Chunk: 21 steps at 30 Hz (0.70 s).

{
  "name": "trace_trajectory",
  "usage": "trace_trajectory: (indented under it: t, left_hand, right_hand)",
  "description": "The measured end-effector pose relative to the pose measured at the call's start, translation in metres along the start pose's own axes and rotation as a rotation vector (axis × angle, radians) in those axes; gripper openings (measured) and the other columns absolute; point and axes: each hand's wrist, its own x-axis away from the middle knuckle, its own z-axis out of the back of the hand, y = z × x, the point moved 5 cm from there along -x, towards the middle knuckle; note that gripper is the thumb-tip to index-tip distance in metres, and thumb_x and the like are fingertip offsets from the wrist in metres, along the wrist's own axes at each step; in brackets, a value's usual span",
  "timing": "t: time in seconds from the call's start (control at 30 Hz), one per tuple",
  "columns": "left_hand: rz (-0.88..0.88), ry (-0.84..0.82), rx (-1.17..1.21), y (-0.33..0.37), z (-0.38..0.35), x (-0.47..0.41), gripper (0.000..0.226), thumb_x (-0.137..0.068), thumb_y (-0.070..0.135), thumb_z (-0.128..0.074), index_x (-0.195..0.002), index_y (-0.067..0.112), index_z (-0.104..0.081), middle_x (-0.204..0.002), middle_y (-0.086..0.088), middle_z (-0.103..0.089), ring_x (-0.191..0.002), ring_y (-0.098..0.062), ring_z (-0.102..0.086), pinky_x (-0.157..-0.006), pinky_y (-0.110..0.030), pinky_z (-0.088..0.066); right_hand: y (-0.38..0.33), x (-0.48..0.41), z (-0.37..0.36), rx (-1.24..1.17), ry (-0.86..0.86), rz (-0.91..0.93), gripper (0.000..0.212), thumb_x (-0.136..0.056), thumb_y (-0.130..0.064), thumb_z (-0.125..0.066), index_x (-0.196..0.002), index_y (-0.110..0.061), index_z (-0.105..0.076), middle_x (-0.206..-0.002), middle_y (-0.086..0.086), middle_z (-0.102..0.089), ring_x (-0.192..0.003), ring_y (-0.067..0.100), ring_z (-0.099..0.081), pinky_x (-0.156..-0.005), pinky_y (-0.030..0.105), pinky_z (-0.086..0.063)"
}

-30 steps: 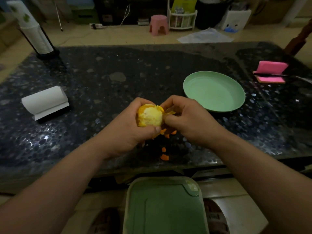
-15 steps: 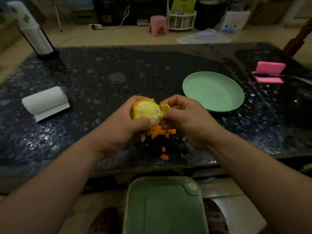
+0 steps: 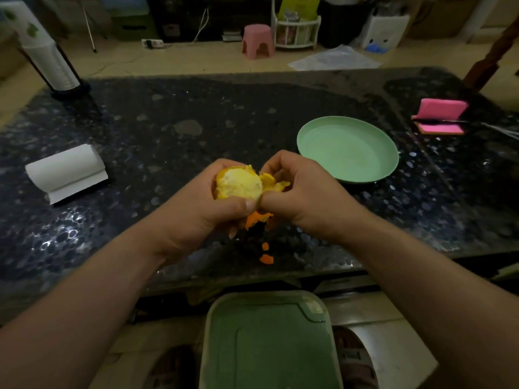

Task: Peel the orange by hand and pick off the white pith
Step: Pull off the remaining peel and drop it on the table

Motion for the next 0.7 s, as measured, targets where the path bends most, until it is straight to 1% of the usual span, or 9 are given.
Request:
trace_trajectory:
  t: [0.07,0.13,0.27,0.33,0.4,0.47,0.53,0.63,0.7]
  left_hand:
    - [-0.02,0.015,-0.01,0.0007,-0.0021,-0.0007,0.058,-0.078,0.018,-0.079,-0.132,0.02,-0.057,-0.095,-0.007,-0.07,-0.072,-0.026,-0.061,-0.055,-0.035,-0.05]
    - [-0.037,0.019,0.008,0.0035,-0.0039,-0.0008,0.058,-0.079,0.017,-0.079,-0.132,0.018,-0.056,-0.092,-0.006,-0.071,-0.07,-0.025,-0.062,-0.053,-0.033,-0.05]
    - [-0.005,0.024,0.086,0.0034,-0.0014,0.0003,0.06,-0.078,0.015,-0.075,-0.134,0.011,-0.053,-0.09,-0.009,-0.07,-0.069,-0.021,-0.064,-0.051,-0.029,-0.052]
    - [0.042,-0.006,0.108,0.0001,-0.0015,0.0013,0.063,-0.078,0.015,-0.079,-0.136,0.014,-0.054,-0.097,-0.011,-0.07,-0.075,-0.023,-0.066,-0.055,-0.031,-0.055]
    - [0.07,0.023,0.096,-0.0016,-0.0022,0.0014,0.069,-0.077,0.013,-0.089,-0.137,0.022,-0.056,-0.109,-0.011,-0.071,-0.083,-0.025,-0.07,-0.061,-0.033,-0.058]
    - [0.052,0.093,0.11,-0.0008,-0.003,-0.0002,0.069,-0.074,0.017,-0.086,-0.136,0.028,-0.057,-0.118,-0.01,-0.069,-0.088,-0.023,-0.073,-0.065,-0.034,-0.06]
    - [0.018,0.146,0.14,0.0008,-0.0061,-0.0018,0.064,-0.073,0.022,-0.082,-0.132,0.025,-0.058,-0.113,-0.008,-0.07,-0.085,-0.021,-0.073,-0.064,-0.033,-0.059]
    - [-0.009,0.195,0.12,-0.0015,-0.008,-0.0035,0.06,-0.074,0.02,-0.091,-0.125,0.02,-0.059,-0.1,-0.007,-0.071,-0.078,-0.018,-0.071,-0.06,-0.029,-0.057]
    - [-0.001,0.187,0.115,-0.0042,-0.0068,-0.0035,0.058,-0.074,0.019,-0.087,-0.125,0.016,-0.06,-0.095,-0.005,-0.072,-0.077,-0.019,-0.069,-0.059,-0.029,-0.056]
  right_hand:
    - [0.0,-0.0011,-0.0013,0.062,0.079,0.031,0.028,-0.076,-0.014,-0.08,-0.095,-0.025,-0.063,-0.093,0.007,-0.071,-0.072,0.023,-0.075,-0.064,0.05,-0.065]
    - [0.0007,-0.0027,0.0011,0.067,0.124,0.048,0.026,-0.076,-0.011,-0.077,-0.092,-0.026,-0.064,-0.091,0.006,-0.072,-0.072,0.026,-0.075,-0.064,0.054,-0.063]
    - [0.0022,-0.0007,0.0029,-0.019,0.001,0.034,0.025,-0.087,-0.003,-0.076,-0.103,-0.018,-0.063,-0.089,0.013,-0.076,-0.073,0.029,-0.077,-0.072,0.056,-0.065]
    - [0.003,0.0006,0.0019,-0.052,-0.012,0.02,0.023,-0.089,-0.001,-0.075,-0.104,-0.014,-0.064,-0.086,0.015,-0.076,-0.073,0.029,-0.078,-0.072,0.052,-0.065]
    - [0.0046,-0.0002,0.0031,-0.046,0.063,0.022,0.022,-0.085,-0.003,-0.077,-0.1,-0.015,-0.065,-0.081,0.012,-0.075,-0.07,0.028,-0.076,-0.066,0.048,-0.064]
    - [0.0048,-0.0013,0.0045,-0.031,0.134,0.035,0.022,-0.078,-0.012,-0.079,-0.096,-0.019,-0.066,-0.079,0.01,-0.074,-0.071,0.032,-0.075,-0.064,0.052,-0.064]
    - [0.0048,-0.002,0.0046,-0.006,0.137,0.046,0.023,-0.077,-0.02,-0.079,-0.096,-0.022,-0.066,-0.08,0.009,-0.074,-0.073,0.033,-0.075,-0.067,0.057,-0.063]
    - [0.0037,-0.003,0.002,0.04,0.067,0.052,0.022,-0.085,-0.016,-0.079,-0.1,-0.025,-0.066,-0.085,0.005,-0.074,-0.071,0.025,-0.076,-0.067,0.056,-0.064]
    - [0.001,-0.0031,0.0015,0.056,0.043,0.06,0.02,-0.085,-0.019,-0.079,-0.101,-0.025,-0.068,-0.086,0.004,-0.074,-0.071,0.024,-0.076,-0.067,0.055,-0.065]
